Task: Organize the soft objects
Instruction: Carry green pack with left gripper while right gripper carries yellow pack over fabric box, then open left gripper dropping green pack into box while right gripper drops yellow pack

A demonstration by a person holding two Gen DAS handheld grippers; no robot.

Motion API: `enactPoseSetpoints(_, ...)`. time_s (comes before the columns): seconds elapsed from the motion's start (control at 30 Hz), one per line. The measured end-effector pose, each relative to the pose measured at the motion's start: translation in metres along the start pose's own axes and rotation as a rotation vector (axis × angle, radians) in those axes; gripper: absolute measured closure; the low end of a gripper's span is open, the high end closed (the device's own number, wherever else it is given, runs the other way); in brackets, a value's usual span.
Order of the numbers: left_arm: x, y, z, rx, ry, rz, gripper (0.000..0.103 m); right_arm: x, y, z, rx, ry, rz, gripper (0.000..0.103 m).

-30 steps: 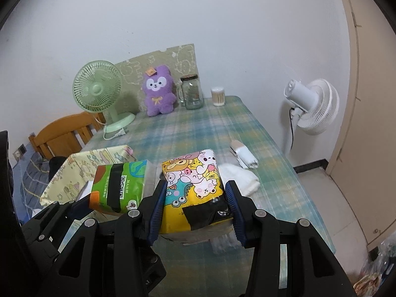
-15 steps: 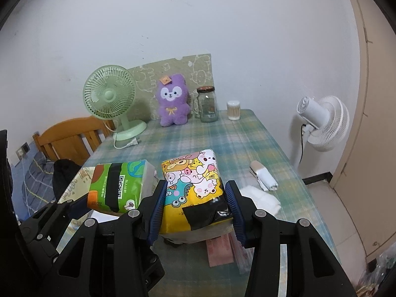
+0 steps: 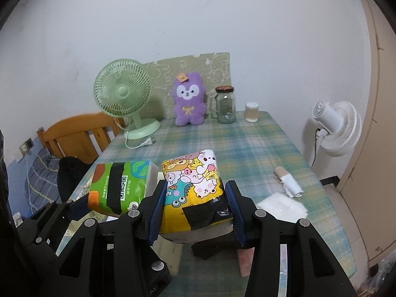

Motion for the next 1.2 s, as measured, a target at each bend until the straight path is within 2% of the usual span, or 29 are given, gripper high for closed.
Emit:
enactPoseSetpoints(0.5,-0.030,0.014,-0.046,-0.009,-0.030,-0.076,0.031,-0.049,0.009,-0.043,0.026,-0.053,-0.079,0.052)
enactPoseSetpoints(0.9,-0.059,0.028,-0.073,-0.008,-0.057,-0.154,0.028,-0.086,0.021,-0.060,0.043,-0.068,-0.152,0.052)
enactPoseSetpoints(1.2,-0.070,0.032,-0.082,0.025,-0.058,-0.195,0.013,-0.100,0.022,-0.066,0.067,-0.069,-0.173,0.050)
Point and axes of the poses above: each gripper's, at about its wrist camera, not at the fingertips, and x roughly against the way its jaws point, z to its right, y to its underside, the point moved 1 cm from there along -x, roughly the way its jaws point
